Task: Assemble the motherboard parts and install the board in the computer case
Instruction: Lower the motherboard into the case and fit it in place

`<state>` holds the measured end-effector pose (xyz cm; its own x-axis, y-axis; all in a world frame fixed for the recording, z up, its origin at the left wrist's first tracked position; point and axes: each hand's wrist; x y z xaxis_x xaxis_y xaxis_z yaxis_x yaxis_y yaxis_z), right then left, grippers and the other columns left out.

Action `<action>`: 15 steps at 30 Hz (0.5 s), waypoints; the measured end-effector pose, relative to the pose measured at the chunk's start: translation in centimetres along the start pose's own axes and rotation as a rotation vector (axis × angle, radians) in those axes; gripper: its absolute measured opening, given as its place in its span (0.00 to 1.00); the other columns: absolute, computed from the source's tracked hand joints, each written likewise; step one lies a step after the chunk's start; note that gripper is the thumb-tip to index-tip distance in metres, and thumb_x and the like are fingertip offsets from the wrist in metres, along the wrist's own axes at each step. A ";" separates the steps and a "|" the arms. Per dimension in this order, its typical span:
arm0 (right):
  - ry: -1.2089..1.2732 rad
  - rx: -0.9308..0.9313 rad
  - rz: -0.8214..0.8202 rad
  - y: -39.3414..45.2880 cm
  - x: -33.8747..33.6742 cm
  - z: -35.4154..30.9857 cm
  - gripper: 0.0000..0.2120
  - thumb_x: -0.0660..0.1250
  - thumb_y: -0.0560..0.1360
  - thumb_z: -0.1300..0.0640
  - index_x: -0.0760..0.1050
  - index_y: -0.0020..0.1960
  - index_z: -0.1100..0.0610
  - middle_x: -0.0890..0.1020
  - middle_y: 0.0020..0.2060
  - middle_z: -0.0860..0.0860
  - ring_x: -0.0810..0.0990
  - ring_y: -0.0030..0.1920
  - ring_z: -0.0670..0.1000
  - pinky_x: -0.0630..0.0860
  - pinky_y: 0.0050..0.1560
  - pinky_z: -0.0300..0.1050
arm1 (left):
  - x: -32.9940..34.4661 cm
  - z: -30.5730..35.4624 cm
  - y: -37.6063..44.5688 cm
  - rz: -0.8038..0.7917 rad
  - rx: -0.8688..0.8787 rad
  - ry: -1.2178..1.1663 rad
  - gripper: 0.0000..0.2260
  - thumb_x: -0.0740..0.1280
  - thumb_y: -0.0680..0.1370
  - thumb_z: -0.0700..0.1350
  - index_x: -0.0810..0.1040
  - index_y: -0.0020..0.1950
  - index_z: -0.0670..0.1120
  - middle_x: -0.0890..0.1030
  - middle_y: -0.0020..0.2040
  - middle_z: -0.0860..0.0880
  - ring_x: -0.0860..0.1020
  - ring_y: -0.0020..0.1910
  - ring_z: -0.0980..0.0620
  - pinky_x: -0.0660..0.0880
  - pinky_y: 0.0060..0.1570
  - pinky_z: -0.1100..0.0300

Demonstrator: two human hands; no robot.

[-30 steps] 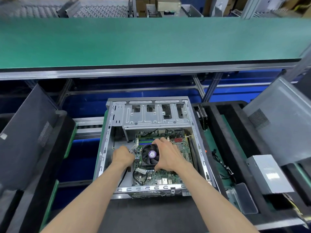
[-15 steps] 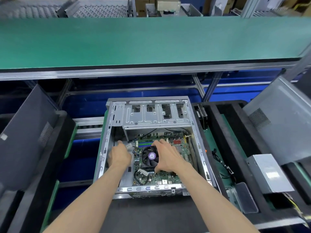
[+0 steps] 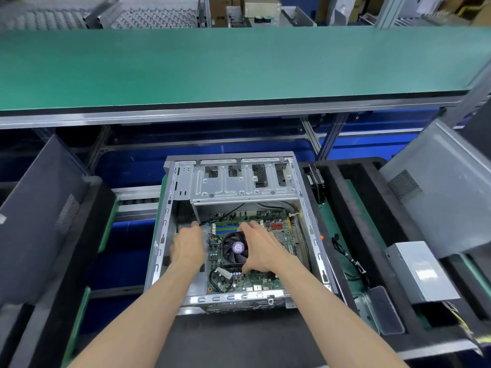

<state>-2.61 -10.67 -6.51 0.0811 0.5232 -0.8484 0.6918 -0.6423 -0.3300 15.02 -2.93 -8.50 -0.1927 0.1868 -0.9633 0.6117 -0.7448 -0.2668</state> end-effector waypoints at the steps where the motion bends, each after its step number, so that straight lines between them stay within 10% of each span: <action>1: -0.005 0.000 -0.003 0.0 0.0 0.0 0.48 0.86 0.57 0.51 0.63 0.69 0.52 0.70 0.63 0.53 0.76 0.57 0.62 0.78 0.53 0.59 | -0.1 0.0 -0.1 -0.008 0.002 -0.008 0.20 0.62 0.77 0.31 0.67 0.68 0.42 0.80 0.52 0.42 0.78 0.53 0.41 0.73 0.42 0.53; 9: -0.052 -0.008 -0.001 -0.1 0.1 -0.1 0.49 0.85 0.57 0.51 0.61 0.69 0.54 0.69 0.64 0.55 0.76 0.57 0.63 0.79 0.52 0.60 | -0.8 1.8 0.0 0.119 0.433 -0.287 0.19 0.64 0.72 0.32 0.76 0.61 0.44 0.76 0.57 0.46 0.74 0.57 0.45 0.72 0.51 0.56; 15: -0.058 -0.004 0.014 0.3 0.6 0.2 0.50 0.86 0.55 0.51 0.62 0.68 0.56 0.69 0.63 0.55 0.76 0.59 0.63 0.79 0.54 0.60 | -1.4 6.8 3.0 -0.117 0.555 -0.389 0.18 0.58 0.77 0.36 0.76 0.66 0.42 0.79 0.62 0.39 0.76 0.61 0.40 0.72 0.58 0.53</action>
<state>-2.48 -10.68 -7.17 0.0487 0.4809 -0.8754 0.6937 -0.6469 -0.3167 11.95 -9.77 -7.79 -0.5586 0.1191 -0.8208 0.1065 -0.9711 -0.2134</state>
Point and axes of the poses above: each hand's wrist, its own y-axis towards the middle knuckle, its own x-axis out of the palm, z = x × y
